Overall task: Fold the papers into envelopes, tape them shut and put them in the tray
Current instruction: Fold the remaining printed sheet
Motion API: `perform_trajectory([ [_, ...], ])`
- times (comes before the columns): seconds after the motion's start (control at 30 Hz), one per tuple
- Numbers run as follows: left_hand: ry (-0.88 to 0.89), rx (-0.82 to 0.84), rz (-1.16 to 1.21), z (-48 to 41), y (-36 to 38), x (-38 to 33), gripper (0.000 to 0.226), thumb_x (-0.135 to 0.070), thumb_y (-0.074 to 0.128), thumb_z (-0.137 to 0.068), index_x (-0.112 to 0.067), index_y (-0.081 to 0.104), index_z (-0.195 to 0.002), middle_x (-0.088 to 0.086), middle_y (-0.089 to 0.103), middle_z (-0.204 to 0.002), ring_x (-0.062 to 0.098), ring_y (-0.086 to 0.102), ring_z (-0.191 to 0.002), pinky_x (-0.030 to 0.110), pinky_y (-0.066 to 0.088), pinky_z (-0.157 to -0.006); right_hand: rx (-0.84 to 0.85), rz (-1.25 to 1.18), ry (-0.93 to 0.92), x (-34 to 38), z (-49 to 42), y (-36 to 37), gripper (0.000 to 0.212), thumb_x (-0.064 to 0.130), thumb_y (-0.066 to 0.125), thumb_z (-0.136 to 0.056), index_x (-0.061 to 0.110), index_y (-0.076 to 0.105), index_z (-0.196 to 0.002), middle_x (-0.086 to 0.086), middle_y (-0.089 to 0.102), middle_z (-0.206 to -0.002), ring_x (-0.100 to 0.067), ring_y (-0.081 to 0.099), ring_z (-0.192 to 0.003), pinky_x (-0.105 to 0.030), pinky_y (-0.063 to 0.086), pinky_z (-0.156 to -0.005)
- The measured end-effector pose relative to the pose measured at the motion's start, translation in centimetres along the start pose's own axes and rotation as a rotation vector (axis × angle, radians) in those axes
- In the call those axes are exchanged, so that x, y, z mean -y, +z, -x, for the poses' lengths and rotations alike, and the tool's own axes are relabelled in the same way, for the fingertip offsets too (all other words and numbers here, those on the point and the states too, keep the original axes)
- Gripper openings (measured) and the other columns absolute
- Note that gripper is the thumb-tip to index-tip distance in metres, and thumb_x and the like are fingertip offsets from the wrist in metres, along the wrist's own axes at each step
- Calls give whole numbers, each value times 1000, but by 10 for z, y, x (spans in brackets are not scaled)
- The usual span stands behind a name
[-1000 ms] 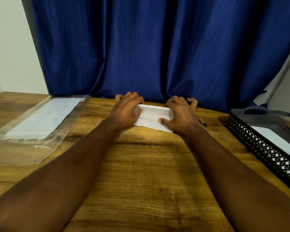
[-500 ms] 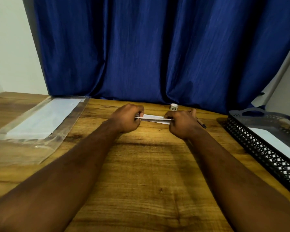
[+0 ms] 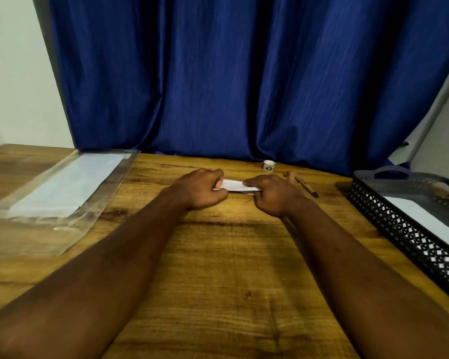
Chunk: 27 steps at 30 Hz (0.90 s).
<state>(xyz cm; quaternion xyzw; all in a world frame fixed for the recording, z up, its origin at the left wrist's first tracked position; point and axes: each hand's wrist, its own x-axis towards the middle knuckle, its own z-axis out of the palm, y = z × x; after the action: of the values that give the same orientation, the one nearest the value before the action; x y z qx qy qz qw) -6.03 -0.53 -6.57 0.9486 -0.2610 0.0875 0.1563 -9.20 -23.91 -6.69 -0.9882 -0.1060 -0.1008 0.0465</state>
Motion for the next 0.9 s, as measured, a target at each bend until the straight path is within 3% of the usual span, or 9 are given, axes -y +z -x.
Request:
perform_trajectory([
  [0.1, -8, -20, 4, -4, 4, 1, 26, -54, 50, -97, -29, 54, -96, -3, 63, -97, 19, 56, -88, 44, 51, -77, 113, -24, 57, 0, 1, -5, 57, 49, 42, -102, 41, 44, -158, 8, 40, -167, -19, 32, -154, -66, 6, -124],
  [0.17, 1, 9, -38, -8, 9, 6, 19, -45, 46, -105, -31, 54, -116, -1, 63, -121, 19, 55, -108, 46, 49, -92, 245, -19, 73, 7, 5, -8, 66, 60, 31, -105, 37, 24, -167, 6, 18, -176, -22, 13, -162, -65, 2, -127],
  [0.23, -10, 105, -74, -11, 14, 10, 38, -40, 41, -109, -34, 47, -146, -3, 48, -154, 20, 41, -138, 49, 35, -114, 280, -32, 65, 16, 8, -6, 69, 58, 26, -107, 33, 11, -169, 3, 5, -178, -21, 1, -164, -62, -3, -128],
  [0.3, -49, 204, -72, -14, 17, 12, 52, -45, 30, -111, -35, 27, -162, -9, 22, -171, 16, 17, -156, 50, 13, -126, 199, -73, 39, 26, 8, -2, 67, 51, 27, -109, 30, 8, -170, 3, 2, -178, -17, -3, -164, -57, -6, -129],
  [0.4, -73, 270, -73, -14, 19, 12, 56, -46, 21, -112, -32, 12, -166, -9, 3, -174, 10, -2, -159, 48, -2, -129, 121, -119, 4, 44, 0, 7, 65, 44, 28, -111, 24, 10, -170, 3, 7, -178, -14, 0, -164, -52, -4, -130],
  [0.57, -118, 288, -112, -18, 22, 7, 58, -43, 19, -112, -26, 6, -167, -6, -3, -174, 12, -6, -159, 48, -4, -129, 241, -125, -3, 50, -16, 21, 62, 44, 21, -114, 25, 8, -171, 4, 4, -178, -14, 1, -164, -49, 0, -131],
  [0.77, -276, 230, -151, -20, 27, -1, 62, -46, 18, -111, -22, 5, -167, -1, -6, -174, 18, -6, -160, 51, -3, -128, 230, -61, 295, 39, -26, 21, 62, 48, 22, -112, 27, 10, -170, 0, -1, -179, -25, 0, -164, -60, 3, -130],
  [0.9, -439, 197, -195, -20, 30, -3, 66, -50, 15, -109, -20, 2, -166, 3, -9, -174, 24, -8, -160, 55, -3, -127, 210, -62, 356, 35, -26, 21, 63, 47, 22, -112, 26, 12, -170, -1, 2, -179, -27, 2, -164, -59, 4, -129],
])
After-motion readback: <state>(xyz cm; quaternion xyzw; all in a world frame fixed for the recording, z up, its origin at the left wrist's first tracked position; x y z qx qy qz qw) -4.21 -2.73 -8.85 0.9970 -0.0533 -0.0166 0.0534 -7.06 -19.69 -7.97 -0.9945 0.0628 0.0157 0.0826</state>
